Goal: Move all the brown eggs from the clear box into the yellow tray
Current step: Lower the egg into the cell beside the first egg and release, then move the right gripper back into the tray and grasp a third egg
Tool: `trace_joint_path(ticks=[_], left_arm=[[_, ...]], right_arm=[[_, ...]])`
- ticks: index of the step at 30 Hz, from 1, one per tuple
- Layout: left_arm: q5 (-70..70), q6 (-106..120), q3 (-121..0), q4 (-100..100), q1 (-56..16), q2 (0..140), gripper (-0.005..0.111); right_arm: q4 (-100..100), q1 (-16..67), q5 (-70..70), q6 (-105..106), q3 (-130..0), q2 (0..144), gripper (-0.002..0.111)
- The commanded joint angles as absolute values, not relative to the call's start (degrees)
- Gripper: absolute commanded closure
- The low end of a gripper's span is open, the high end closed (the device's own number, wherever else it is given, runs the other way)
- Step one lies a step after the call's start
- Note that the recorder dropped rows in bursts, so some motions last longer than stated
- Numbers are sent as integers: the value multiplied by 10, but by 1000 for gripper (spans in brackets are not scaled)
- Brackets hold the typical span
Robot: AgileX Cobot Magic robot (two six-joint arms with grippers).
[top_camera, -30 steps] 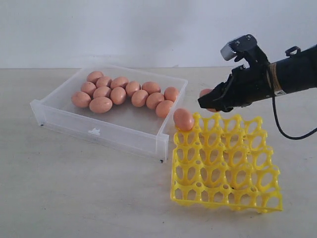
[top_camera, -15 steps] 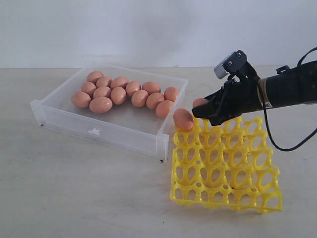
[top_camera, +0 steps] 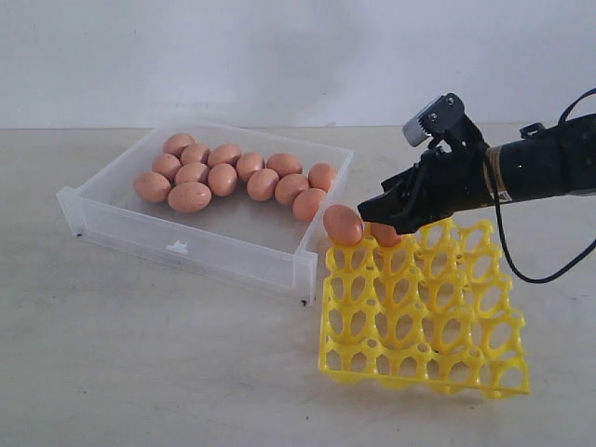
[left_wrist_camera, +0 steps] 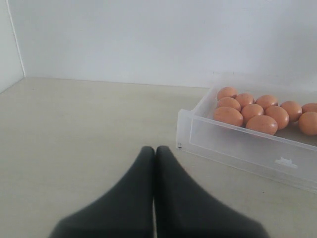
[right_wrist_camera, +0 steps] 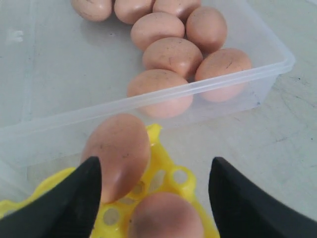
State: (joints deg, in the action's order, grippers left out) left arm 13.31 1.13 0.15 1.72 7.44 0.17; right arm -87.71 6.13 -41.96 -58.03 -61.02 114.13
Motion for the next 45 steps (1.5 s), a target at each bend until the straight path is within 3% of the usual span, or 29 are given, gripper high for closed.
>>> trace_joint_path(ticks=[1,6,10,15,18,22,23,28,30,34,37,43,45], left_arm=[[133,12,0,20,71,0,111],[133,12,0,20,71,0,111],[133,12,0,20,71,0,111],[133,12,0,20,71,0,111],[133,12,0,20,71,0,111],[133,12,0,20,71,0,111],[133,12,0,20,71,0,111],[133,12,0,20,71,0,111],[133,12,0,20,71,0,111],[133,12,0,20,71,0,111],[133,12,0,20,71,0,111],[133,12,0,20,71,0,111],[133,12,0,20,71,0,111]], right_arm=[[-862,58,-423,-580,-613,1120,47],[-790,58,-481,-581,-613,1070,47],[-671,70,-635,-581,-613,1037,48],[-523,175,-649,-547,-616,1018,49],[-503,264,-490,-433,-650,1028,63],[-494,376,-167,-378,-749,1078,105],[-493,395,-99,-394,-779,1096,108],[-436,432,141,-417,-907,1162,108],[-331,433,222,-289,-956,1177,108],[-56,415,522,49,-1125,1238,108],[13,398,673,69,-1247,1303,108],[21,382,645,51,-1363,1374,107],[21,380,638,50,-1371,1388,99]])
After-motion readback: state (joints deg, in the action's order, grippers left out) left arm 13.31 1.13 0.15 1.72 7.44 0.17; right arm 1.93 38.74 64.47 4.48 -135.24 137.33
